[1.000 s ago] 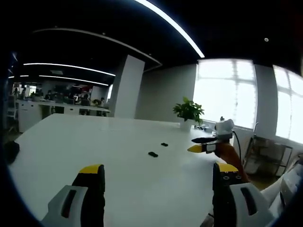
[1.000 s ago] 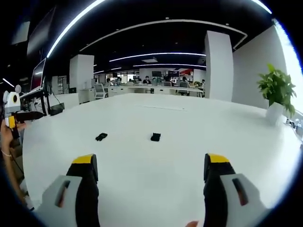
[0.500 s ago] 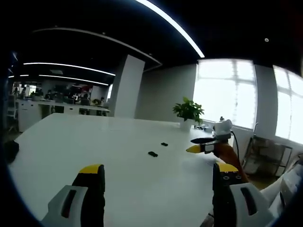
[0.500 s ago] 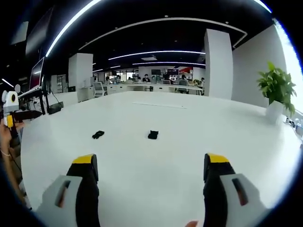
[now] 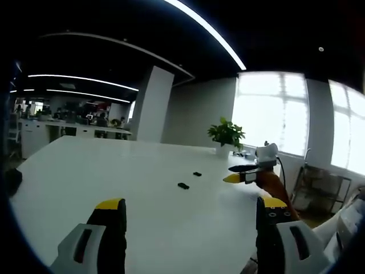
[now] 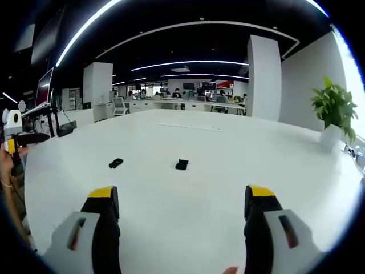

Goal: Snap the two parts of the plastic buckle together until the buckle closes and remains connected.

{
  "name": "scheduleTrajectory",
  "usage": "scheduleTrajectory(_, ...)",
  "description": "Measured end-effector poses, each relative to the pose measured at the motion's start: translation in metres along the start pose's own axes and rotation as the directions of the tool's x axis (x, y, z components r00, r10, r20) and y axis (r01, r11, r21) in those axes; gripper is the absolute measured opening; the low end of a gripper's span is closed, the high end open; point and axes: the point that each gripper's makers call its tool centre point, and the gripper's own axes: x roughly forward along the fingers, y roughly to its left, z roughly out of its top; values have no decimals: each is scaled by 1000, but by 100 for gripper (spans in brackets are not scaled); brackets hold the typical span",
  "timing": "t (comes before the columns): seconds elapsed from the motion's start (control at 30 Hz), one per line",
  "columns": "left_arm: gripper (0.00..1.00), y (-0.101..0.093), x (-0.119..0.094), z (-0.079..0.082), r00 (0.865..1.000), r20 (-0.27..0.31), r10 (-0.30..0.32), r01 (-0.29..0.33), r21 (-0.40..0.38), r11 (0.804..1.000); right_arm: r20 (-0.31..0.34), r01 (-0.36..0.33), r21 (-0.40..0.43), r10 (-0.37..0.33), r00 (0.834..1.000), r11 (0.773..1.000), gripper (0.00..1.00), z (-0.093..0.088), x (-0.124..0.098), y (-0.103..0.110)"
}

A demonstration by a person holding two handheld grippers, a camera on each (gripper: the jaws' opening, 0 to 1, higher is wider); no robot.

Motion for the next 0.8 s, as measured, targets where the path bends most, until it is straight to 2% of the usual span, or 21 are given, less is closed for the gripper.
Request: scheduleTrajectory(0.8, 96, -1, 1, 2, 1000, 3, -5, 5, 1, 1000, 0, 3, -12, -3, 1000, 1000, 91, 21, 10, -8)
